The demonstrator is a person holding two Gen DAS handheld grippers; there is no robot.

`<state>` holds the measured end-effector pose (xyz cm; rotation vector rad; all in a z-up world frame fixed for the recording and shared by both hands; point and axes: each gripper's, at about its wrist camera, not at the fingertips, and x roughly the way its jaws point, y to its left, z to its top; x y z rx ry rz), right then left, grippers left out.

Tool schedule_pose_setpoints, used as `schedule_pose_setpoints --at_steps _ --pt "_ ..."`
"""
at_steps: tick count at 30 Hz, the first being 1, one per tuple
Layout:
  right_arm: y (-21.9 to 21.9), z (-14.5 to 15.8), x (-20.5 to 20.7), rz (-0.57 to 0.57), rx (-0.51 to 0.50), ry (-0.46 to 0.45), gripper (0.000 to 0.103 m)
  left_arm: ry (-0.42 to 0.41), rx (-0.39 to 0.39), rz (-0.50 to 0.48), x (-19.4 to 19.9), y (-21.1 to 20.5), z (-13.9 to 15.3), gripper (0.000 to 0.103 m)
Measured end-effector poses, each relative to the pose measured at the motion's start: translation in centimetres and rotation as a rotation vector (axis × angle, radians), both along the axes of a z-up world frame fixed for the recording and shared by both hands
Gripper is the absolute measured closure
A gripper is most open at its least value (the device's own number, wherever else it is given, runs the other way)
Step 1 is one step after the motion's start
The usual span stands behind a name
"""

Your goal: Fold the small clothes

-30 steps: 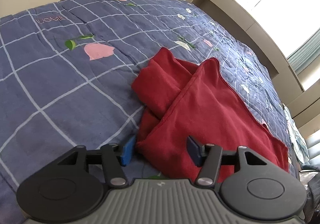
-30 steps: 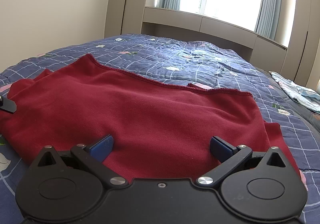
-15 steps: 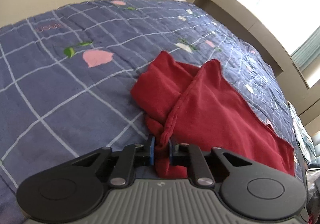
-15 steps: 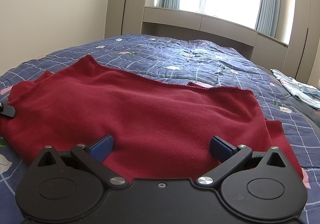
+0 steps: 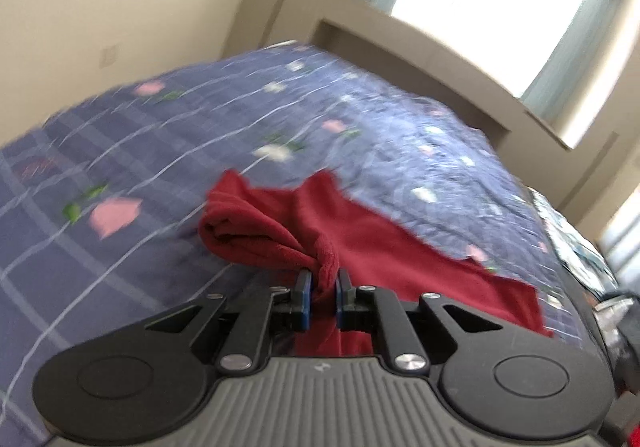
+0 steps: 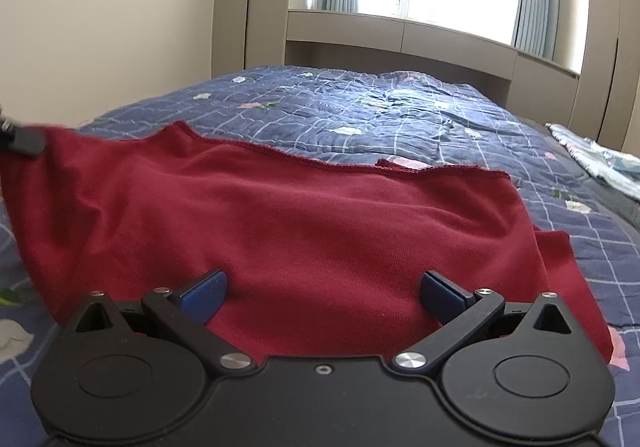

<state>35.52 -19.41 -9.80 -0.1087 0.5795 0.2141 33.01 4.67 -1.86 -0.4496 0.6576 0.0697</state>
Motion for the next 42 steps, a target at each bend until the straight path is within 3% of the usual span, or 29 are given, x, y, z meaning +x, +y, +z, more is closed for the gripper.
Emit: schedule_pose_setpoints --at_steps 6,11,16,20,25,30,34,38,42 --pt "-2.6 1.2 -1.1 -0.05 -0.003 -0.002 0.001 -0.106 0.074 -0.196 1.8 -6.0 3.9 0.093" --pt "-6.9 1.6 -3.1 -0.118 -0.044 0.008 0.001 -0.175 0.123 -0.425 2.9 -12.8 5.8 0.093" --pt "-12.7 1.8 -5.5 -0.222 -0.031 0.034 0.001 -0.193 0.178 -0.672 2.5 -20.1 5.2 0.093" --pt "-16.7 1.9 -7.7 -0.301 -0.002 0.064 0.001 -0.126 0.2 -0.802 2.2 -24.6 2.6 0.093" --pt "-19.6 1.6 -9.6 -0.348 -0.028 0.068 0.001 -0.032 0.207 -0.819 2.1 -26.5 -0.4 0.092" --pt "-21.7 2.2 -8.1 -0.312 0.08 0.054 0.001 -0.033 0.238 -0.813 1.8 -26.8 -1.2 0.092" --pt "-22.6 3.7 -4.2 -0.205 0.213 0.025 0.001 -0.038 0.269 -0.813 1.5 -26.6 -1.4 0.092" --pt "-22.3 4.0 1.5 -0.085 0.364 0.062 0.002 -0.038 0.284 -0.805 0.9 -26.4 -1.3 0.092" --pt "-20.9 3.6 6.8 -0.02 0.413 0.14 0.023 -0.034 0.288 -0.791 0.7 -26.4 -1.2 0.092"
